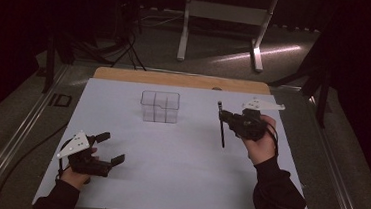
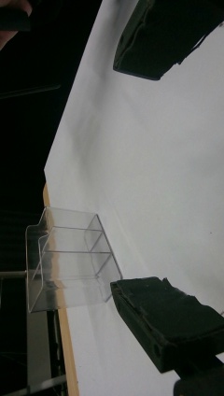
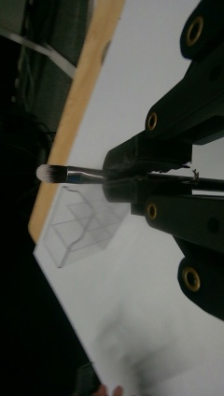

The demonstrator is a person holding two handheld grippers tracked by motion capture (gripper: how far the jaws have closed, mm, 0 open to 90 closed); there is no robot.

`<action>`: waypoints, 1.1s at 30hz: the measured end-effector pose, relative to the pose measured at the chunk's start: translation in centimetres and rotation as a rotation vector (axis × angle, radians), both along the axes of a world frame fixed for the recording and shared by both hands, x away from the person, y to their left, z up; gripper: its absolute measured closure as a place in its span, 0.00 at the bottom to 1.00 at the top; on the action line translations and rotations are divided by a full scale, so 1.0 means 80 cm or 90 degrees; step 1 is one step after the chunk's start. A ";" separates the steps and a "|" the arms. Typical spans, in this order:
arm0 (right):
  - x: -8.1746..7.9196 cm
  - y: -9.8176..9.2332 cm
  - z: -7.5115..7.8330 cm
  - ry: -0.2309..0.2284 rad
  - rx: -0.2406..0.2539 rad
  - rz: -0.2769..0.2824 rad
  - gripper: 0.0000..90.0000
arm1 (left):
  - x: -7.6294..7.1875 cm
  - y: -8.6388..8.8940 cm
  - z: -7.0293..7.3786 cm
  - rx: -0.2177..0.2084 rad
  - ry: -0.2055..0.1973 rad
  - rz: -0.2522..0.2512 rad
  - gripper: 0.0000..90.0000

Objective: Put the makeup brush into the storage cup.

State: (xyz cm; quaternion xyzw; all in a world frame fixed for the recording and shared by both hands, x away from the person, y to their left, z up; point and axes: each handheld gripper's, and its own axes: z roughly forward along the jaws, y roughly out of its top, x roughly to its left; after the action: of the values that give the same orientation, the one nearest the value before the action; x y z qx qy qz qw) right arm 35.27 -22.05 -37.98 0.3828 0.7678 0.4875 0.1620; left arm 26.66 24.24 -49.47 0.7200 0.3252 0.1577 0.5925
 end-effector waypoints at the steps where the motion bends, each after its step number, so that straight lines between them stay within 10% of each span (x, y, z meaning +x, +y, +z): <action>1: 0.001 0.001 0.001 -0.003 0.005 0.000 0.93 | 0.000 0.000 0.000 0.000 0.000 0.000 0.01; 14: 0.017 0.019 0.019 -0.032 0.046 -0.030 0.93 | 0.000 0.000 -0.001 0.000 0.001 -0.003 0.01; 33: 0.046 0.059 0.047 -0.098 0.090 0.028 0.93 | 0.000 0.001 -0.001 0.003 -0.002 -0.004 0.01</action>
State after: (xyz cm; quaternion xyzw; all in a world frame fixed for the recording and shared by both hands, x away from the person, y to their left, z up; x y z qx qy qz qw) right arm 38.91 -17.30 -34.22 0.3379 0.7252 0.5716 0.1823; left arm 26.67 24.33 -49.53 0.7224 0.3214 0.1578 0.5916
